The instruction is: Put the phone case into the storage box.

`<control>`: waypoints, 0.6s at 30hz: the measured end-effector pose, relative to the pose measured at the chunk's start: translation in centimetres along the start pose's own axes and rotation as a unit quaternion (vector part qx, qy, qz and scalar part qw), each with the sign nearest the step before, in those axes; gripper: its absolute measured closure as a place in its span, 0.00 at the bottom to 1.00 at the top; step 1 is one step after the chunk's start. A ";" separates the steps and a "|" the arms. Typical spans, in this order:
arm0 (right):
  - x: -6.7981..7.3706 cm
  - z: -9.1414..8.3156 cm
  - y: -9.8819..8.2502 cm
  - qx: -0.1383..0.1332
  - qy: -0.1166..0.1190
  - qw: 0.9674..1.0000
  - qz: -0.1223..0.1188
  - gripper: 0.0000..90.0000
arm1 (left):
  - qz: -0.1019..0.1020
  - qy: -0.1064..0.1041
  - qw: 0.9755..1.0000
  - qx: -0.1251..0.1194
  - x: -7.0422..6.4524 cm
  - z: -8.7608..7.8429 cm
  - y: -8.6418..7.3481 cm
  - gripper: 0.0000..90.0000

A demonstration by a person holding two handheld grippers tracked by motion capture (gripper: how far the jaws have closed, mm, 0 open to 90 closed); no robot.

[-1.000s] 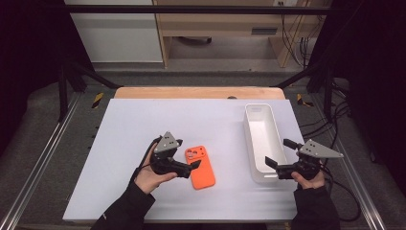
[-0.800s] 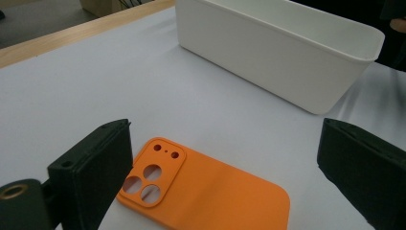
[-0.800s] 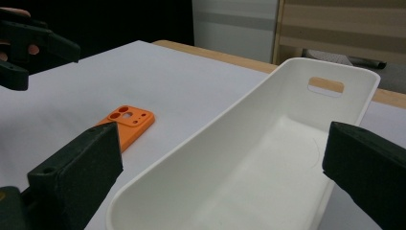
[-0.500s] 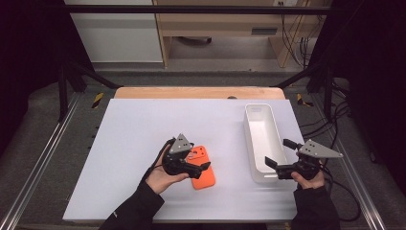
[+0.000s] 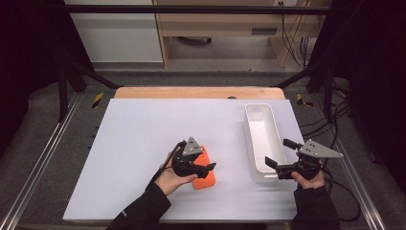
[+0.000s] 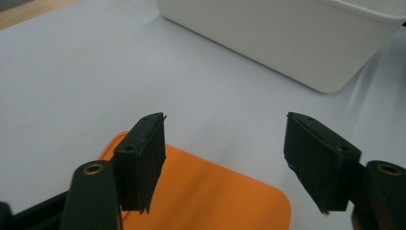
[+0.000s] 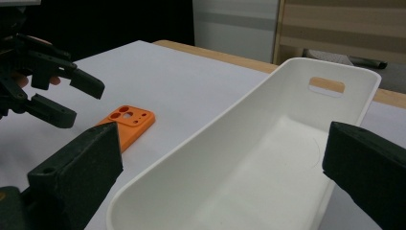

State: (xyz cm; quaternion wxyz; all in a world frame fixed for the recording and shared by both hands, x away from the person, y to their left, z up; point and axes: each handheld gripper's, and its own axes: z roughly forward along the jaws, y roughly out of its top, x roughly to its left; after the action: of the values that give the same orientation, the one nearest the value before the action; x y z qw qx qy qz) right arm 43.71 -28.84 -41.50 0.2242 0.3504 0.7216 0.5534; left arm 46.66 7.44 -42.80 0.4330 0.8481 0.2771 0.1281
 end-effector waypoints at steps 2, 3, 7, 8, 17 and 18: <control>0.0 0.0 0.0 0.001 0.000 1.000 0.000 0.01 | -0.001 0.000 1.000 0.002 0.0 0.2 -0.1 0.39; 0.0 0.0 0.0 0.001 0.000 1.000 0.000 0.00 | -0.002 -0.001 1.000 0.006 0.0 0.3 -0.1 0.41; 0.0 0.0 0.0 0.001 0.000 1.000 -0.001 0.01 | -0.009 -0.004 1.000 0.018 -0.1 0.9 -0.2 0.47; 0.0 0.0 0.0 0.001 0.000 1.000 -0.001 0.01 | -0.010 -0.004 1.000 0.021 -0.2 1.1 -0.3 0.49; 0.0 0.0 0.0 0.000 0.000 1.000 0.000 0.00 | -0.015 -0.009 0.999 0.046 -0.4 2.2 -0.5 0.69; 0.0 0.0 0.0 0.000 0.000 1.000 0.000 0.01 | -0.015 -0.009 0.999 0.046 -0.4 2.2 -0.5 0.71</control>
State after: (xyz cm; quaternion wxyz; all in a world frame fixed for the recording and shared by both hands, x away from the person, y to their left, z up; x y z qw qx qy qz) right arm 43.73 -28.84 -41.50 0.2242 0.3500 0.7221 0.5531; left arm 47.17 5.96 -44.53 0.3980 0.8641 0.2913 0.1008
